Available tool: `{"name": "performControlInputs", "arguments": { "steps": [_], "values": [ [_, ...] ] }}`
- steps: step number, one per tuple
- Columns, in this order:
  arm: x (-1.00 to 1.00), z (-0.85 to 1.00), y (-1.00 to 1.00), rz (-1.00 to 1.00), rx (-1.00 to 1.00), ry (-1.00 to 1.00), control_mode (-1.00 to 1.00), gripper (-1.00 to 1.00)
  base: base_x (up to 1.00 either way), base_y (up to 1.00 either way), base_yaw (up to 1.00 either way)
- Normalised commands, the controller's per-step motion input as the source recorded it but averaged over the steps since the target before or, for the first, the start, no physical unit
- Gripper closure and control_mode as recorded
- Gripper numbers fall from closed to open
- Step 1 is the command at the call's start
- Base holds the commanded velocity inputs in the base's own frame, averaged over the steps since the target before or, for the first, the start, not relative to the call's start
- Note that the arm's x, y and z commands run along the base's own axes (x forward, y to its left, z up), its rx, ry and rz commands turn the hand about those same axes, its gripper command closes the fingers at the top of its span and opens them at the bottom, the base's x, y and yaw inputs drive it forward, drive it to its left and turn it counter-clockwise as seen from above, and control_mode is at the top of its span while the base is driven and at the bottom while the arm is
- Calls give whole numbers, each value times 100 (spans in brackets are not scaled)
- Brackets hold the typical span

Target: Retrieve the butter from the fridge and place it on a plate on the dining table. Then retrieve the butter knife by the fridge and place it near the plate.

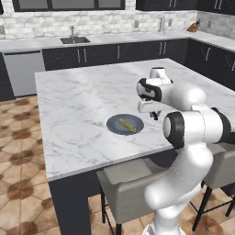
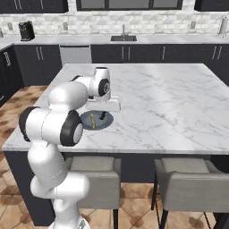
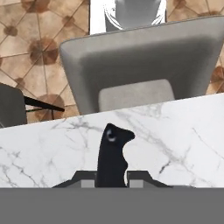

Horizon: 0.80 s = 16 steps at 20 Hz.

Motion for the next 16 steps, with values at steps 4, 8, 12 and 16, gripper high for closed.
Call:
{"name": "performControlInputs", "arguments": {
  "steps": [4,8,12,16],
  "values": [
    [20,-22,-23,1,0,0,-100,100,0,0,0],
    [76,-52,-6,0,0,1,-100,100,0,0,0],
    [67,-29,-5,2,0,0,-100,100,0,0,0],
    [40,-19,-8,4,0,0,-100,100,0,0,0]
  ]
}}
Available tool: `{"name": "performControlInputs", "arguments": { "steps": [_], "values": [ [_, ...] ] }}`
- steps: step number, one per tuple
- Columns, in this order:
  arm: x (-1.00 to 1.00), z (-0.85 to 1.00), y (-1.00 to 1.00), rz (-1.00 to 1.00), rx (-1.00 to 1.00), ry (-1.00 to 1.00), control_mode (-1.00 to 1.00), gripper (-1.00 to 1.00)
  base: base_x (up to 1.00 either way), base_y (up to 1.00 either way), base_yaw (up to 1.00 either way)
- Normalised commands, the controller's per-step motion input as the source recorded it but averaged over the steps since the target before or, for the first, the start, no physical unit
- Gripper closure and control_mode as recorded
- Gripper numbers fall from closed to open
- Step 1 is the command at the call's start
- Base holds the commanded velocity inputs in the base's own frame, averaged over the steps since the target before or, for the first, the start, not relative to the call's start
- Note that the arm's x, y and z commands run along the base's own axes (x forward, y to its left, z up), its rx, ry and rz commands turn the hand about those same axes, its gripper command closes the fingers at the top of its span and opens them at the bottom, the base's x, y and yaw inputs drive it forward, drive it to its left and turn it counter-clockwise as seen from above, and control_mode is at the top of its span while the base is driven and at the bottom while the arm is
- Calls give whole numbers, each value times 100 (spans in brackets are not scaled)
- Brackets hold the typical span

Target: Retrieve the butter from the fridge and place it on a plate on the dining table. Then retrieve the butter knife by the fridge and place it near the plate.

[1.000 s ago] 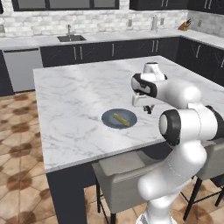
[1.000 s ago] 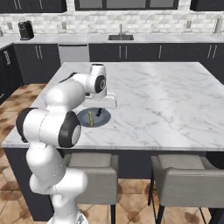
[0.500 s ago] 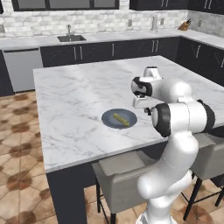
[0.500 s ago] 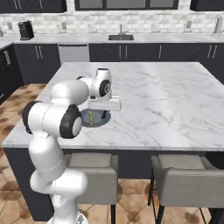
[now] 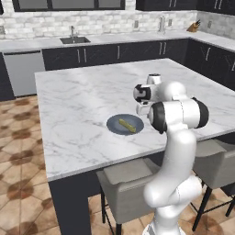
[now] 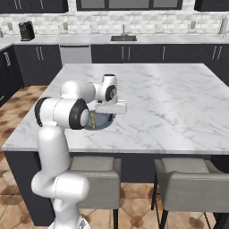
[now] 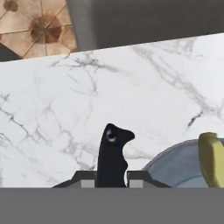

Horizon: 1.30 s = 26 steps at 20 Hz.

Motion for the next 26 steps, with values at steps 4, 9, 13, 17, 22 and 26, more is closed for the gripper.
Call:
{"name": "performControlInputs", "arguments": {
  "steps": [4,9,13,17,22,26],
  "values": [
    [21,-24,-9,6,0,0,-100,100,0,0,0],
    [18,-43,-2,6,0,0,-100,100,0,0,0],
    [16,-41,0,7,0,0,-100,100,0,0,0],
    [29,-27,0,4,0,0,-100,100,0,0,0],
    [24,-7,-11,0,1,0,-100,100,0,0,0],
    [14,-1,-5,0,1,0,-100,-100,0,0,0]
  ]
}}
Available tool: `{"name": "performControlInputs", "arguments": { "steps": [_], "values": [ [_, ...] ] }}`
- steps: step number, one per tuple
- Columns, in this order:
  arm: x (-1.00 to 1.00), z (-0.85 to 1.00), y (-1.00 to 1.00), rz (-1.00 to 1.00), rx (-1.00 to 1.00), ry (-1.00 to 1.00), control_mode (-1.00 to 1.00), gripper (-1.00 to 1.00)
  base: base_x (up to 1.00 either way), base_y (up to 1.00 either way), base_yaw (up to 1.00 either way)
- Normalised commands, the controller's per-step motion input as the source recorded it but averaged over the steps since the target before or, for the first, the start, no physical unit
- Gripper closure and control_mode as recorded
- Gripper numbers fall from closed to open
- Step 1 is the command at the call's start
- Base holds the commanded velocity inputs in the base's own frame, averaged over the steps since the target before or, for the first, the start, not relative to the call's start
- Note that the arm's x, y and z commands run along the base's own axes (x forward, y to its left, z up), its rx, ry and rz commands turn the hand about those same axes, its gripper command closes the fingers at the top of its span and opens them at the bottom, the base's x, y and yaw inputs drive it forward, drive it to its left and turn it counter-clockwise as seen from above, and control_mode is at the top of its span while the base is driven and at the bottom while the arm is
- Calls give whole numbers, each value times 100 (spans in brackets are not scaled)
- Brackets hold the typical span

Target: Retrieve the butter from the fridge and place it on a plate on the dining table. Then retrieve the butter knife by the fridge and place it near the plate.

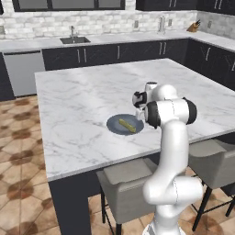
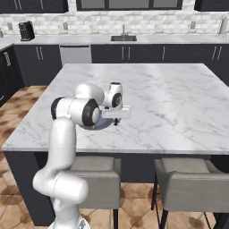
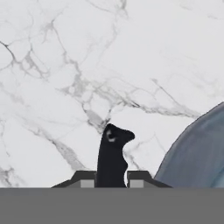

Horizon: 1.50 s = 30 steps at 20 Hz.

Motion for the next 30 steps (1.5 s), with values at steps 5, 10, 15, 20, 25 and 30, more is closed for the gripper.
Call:
{"name": "performControlInputs", "arguments": {
  "steps": [5,10,15,20,25,30],
  "values": [
    [1,2,0,0,1,0,-100,-100,0,0,0],
    [-23,63,2,0,0,-3,-100,-100,0,0,0],
    [-63,100,70,0,-6,-9,-100,-100,0,0,0],
    [-86,100,100,5,-10,-6,-100,-100,0,0,0],
    [-98,100,100,8,-10,-5,-100,-100,0,0,0],
    [-100,100,83,8,-5,-5,-100,-100,0,0,0]
  ]
}}
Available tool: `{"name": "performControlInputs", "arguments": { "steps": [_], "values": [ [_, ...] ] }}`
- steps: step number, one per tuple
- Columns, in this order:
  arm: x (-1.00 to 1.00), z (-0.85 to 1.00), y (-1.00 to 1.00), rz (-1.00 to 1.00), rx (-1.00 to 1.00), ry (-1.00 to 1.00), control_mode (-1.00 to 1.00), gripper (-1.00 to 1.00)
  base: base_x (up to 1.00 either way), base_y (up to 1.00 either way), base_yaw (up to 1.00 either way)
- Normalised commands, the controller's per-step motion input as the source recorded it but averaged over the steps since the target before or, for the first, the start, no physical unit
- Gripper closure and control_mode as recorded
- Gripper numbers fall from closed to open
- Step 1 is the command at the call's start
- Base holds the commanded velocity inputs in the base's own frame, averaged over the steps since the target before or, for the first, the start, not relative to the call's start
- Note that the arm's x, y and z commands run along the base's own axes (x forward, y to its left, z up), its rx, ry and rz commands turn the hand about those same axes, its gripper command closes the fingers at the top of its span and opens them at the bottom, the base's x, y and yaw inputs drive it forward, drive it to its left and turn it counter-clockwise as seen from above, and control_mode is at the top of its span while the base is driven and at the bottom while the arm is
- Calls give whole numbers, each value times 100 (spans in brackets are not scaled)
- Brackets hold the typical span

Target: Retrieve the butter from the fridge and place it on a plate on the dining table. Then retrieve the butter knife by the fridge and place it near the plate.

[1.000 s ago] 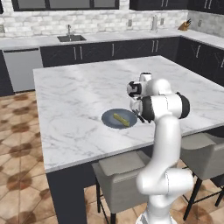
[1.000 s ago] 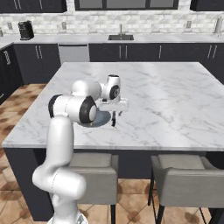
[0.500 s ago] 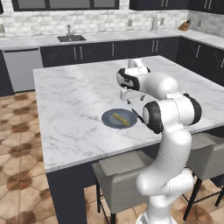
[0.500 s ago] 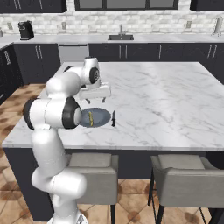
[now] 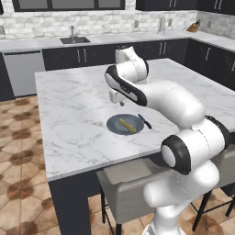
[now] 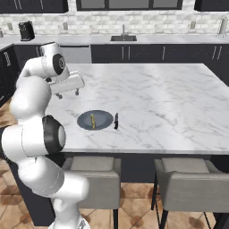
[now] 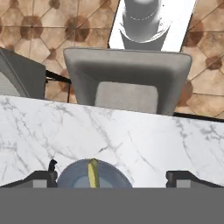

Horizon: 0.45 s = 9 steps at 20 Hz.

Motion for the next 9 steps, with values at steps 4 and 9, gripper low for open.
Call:
{"name": "performControlInputs", "arguments": {
  "steps": [4,9],
  "values": [
    [-100,77,50,5,0,-6,-100,-100,0,0,0],
    [-100,27,7,2,0,-2,-100,-100,0,0,0]
  ]
}}
